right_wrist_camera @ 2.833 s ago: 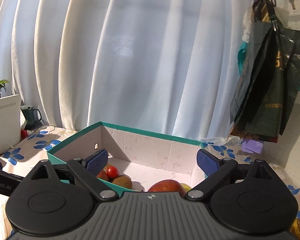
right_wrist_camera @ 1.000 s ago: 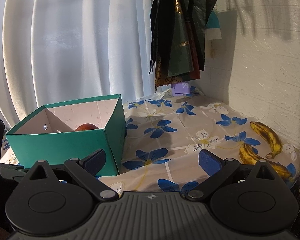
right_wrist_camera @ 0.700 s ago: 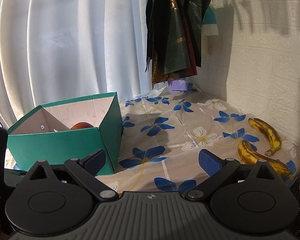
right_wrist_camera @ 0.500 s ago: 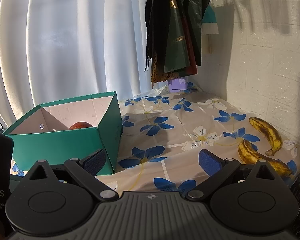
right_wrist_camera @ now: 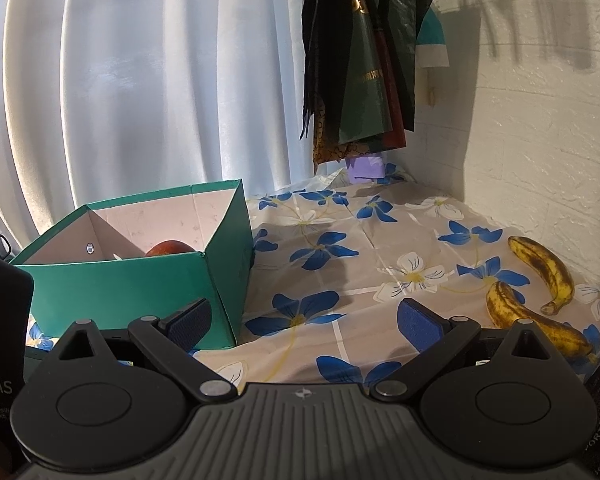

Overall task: Organize fruits
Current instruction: 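Move the left tool to the orange beside the box and grasp it, then lift the orange with the left tool while the right tool grasps a cherry tomato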

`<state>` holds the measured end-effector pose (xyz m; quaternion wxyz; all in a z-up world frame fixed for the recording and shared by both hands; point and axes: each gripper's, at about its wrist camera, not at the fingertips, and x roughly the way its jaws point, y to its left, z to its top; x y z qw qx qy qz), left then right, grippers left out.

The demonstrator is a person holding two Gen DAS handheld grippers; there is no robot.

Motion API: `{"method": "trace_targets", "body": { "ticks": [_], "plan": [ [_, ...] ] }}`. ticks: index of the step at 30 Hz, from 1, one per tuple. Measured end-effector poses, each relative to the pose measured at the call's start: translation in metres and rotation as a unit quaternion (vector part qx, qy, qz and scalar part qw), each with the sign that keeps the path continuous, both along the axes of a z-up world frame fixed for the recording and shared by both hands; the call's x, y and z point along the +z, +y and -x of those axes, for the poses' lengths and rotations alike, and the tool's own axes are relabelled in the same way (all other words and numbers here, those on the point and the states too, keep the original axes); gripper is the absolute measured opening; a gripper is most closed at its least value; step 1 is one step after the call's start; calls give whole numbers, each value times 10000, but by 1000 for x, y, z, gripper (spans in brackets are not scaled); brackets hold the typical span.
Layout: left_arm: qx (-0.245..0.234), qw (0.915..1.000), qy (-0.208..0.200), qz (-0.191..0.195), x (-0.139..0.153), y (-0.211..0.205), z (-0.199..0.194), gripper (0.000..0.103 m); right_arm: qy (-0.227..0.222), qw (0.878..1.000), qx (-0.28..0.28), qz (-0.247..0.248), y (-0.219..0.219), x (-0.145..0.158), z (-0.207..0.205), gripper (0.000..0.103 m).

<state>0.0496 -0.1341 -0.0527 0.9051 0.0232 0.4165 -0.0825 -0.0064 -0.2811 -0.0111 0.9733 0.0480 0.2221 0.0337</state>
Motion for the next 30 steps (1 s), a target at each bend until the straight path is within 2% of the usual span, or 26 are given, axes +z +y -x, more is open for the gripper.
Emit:
{"method": "trace_targets", "body": {
  "ticks": [6,15,20,21,23,27,29,30],
  "plan": [
    [177,9998,-111,30,14,11,5,46,-68,10000,34,15,1,3,3,99],
    [919,9951,-340,106,45,62,30,46,-65,9994,234,235,21,-2,1,97],
    [1336,9901,-397,147,55,94,43,46,395,9961,765,195,52,-19,-12,76],
    [1417,9890,-397,162,56,100,45,46,455,9946,897,242,61,-23,-14,75],
    [1565,9867,-390,208,57,111,48,46,530,9915,1119,403,79,-29,-21,64],
    [1768,9832,-399,228,60,127,54,46,624,9869,1375,576,107,-39,-34,60],
    [1834,9819,-417,214,62,133,56,46,716,9851,1444,607,116,-43,-41,52],
    [1864,9814,-418,203,62,136,57,46,774,9840,1485,612,121,-45,-45,51]
  ]
}}
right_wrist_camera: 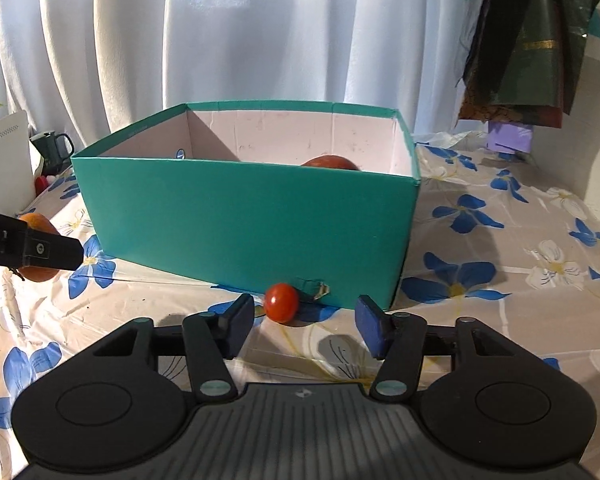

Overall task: Organize fruits
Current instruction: 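Lift the orange with the left tool while the right tool grasps a cherry tomato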

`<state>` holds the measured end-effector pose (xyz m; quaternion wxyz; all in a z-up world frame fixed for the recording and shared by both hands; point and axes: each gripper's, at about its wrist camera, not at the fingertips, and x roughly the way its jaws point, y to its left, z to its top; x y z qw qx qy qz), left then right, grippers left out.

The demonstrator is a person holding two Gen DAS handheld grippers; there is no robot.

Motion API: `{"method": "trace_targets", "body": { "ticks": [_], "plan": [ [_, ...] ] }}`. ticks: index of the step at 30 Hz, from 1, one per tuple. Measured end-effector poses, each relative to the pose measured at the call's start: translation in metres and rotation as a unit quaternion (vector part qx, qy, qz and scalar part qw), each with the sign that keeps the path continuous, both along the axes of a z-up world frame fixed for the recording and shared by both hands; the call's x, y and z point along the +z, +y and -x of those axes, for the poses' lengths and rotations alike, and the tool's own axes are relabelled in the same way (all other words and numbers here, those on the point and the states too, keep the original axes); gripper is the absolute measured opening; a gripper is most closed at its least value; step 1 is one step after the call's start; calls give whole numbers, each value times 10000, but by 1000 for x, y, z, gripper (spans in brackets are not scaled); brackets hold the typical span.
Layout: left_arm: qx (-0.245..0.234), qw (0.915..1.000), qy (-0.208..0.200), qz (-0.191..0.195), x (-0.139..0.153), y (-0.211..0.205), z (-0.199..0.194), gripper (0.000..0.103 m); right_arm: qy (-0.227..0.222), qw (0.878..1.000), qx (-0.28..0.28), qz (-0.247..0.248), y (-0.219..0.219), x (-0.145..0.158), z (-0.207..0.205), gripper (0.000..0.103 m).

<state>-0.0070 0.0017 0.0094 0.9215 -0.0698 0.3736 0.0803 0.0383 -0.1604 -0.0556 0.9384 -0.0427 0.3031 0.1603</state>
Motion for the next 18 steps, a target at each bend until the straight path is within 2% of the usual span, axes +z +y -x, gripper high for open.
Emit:
{"method": "trace_targets", "body": {
  "ticks": [8,12,14,18],
  "plan": [
    [221,9997,70,63,0,20,3,46,274,9995,49,155,24,-13,-23,33],
    [259,9996,99,81,-2,25,2,46,360,9991,17,207,27,-19,-28,29],
    [248,9996,122,89,-2,25,1,46,415,9988,26,251,27,-21,-30,24],
    [220,9996,137,85,-2,23,-1,46,392,9989,35,266,28,-22,-30,23]
  ]
}}
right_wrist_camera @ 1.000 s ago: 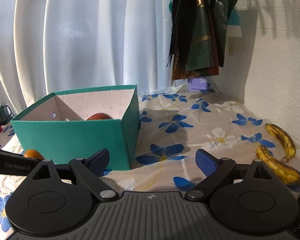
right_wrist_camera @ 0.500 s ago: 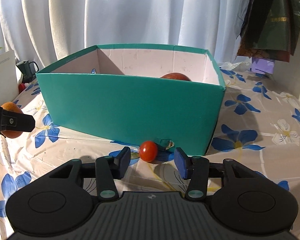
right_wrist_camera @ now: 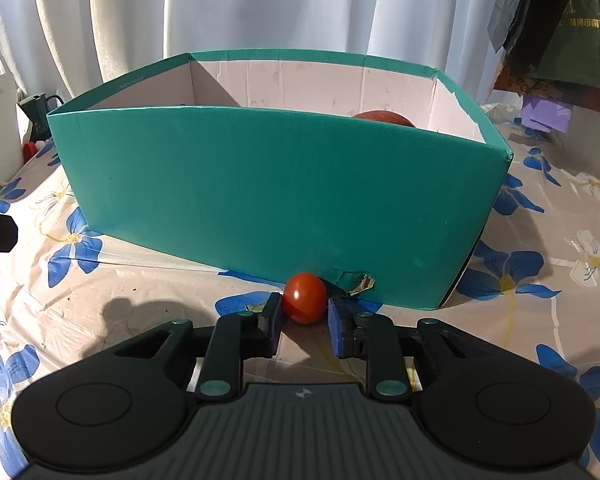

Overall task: Organize fruits
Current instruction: 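Lift the orange with the left tool while the right tool grasps a cherry tomato, then carry the orange into the box with the left tool while the right tool carries its tomato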

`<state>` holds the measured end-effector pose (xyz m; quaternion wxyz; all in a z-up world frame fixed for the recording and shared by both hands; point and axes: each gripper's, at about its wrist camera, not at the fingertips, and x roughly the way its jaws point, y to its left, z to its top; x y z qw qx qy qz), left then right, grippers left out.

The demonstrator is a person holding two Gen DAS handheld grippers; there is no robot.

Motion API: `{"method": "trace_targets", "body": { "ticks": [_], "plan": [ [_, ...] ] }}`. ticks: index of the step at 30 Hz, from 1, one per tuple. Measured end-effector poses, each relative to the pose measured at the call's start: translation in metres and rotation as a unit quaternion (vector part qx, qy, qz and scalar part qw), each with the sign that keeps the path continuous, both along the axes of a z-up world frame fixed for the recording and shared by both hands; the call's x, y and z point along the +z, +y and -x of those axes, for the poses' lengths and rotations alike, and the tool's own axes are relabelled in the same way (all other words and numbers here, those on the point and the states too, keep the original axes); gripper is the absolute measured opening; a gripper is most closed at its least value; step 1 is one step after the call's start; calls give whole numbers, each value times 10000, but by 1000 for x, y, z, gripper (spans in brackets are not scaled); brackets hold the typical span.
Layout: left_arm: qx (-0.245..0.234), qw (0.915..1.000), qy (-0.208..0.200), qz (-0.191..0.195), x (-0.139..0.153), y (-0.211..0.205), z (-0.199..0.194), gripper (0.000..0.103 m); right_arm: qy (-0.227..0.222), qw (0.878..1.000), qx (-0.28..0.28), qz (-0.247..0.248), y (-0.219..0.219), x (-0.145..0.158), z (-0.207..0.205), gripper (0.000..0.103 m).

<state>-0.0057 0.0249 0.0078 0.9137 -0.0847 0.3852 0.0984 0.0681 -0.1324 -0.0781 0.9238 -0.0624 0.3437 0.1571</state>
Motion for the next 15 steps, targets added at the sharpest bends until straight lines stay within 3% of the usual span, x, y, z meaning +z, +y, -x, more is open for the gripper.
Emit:
{"method": "trace_targets", "body": {
  "ticks": [7,15],
  "plan": [
    [-97,9999,-62,-43,8,-5,-5,46,-262,9994,-32,-237,-15,25,15,23],
    [-242,9990,-333,-152,38,-18,-30,46,-765,9960,-70,-452,-35,68,38,23]
  ]
}}
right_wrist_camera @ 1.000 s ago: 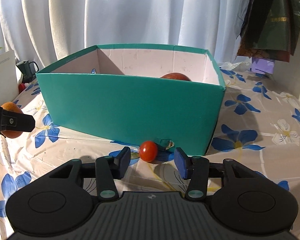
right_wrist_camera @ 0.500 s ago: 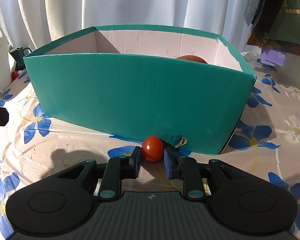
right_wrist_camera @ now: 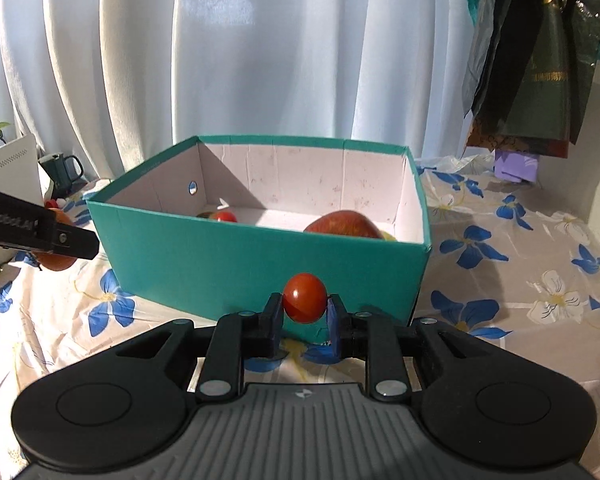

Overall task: Organize fruits
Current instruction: 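Carry the orange into the box with the left tool while the right tool carries its tomato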

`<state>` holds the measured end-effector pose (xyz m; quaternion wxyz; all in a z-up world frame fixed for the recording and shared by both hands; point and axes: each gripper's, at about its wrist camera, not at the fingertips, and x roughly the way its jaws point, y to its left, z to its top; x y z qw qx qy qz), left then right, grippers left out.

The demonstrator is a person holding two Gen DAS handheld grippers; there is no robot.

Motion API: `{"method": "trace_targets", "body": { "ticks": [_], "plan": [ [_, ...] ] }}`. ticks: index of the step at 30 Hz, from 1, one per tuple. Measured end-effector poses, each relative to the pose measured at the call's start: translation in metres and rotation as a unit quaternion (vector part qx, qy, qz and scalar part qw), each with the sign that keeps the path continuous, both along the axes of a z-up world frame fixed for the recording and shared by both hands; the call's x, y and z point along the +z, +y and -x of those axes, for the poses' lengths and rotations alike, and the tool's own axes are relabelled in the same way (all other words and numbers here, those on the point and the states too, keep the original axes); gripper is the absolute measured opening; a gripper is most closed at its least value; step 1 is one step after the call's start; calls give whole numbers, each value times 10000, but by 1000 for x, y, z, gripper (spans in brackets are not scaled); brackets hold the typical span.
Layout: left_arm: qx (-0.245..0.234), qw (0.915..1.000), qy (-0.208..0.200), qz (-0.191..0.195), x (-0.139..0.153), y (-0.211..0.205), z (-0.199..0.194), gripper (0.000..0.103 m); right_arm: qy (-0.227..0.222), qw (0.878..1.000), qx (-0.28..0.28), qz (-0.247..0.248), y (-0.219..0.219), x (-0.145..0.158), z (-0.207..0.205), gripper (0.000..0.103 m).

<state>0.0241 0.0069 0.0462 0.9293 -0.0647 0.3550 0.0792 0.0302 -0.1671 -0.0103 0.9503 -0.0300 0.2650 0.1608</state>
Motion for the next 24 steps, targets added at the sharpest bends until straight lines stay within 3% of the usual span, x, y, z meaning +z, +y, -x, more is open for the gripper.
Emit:
{"method": "trace_targets", "body": {
  "ticks": [7,24],
  "plan": [
    [-177,9992,-283,-222,21,-18,-23,46,-285,9992,-282,-49,-17,20,7,23],
    [-340,9987,-270,-254,18,-17,-58,46,-499,9967,-596,-255,-39,28,21,23]
  ]
}}
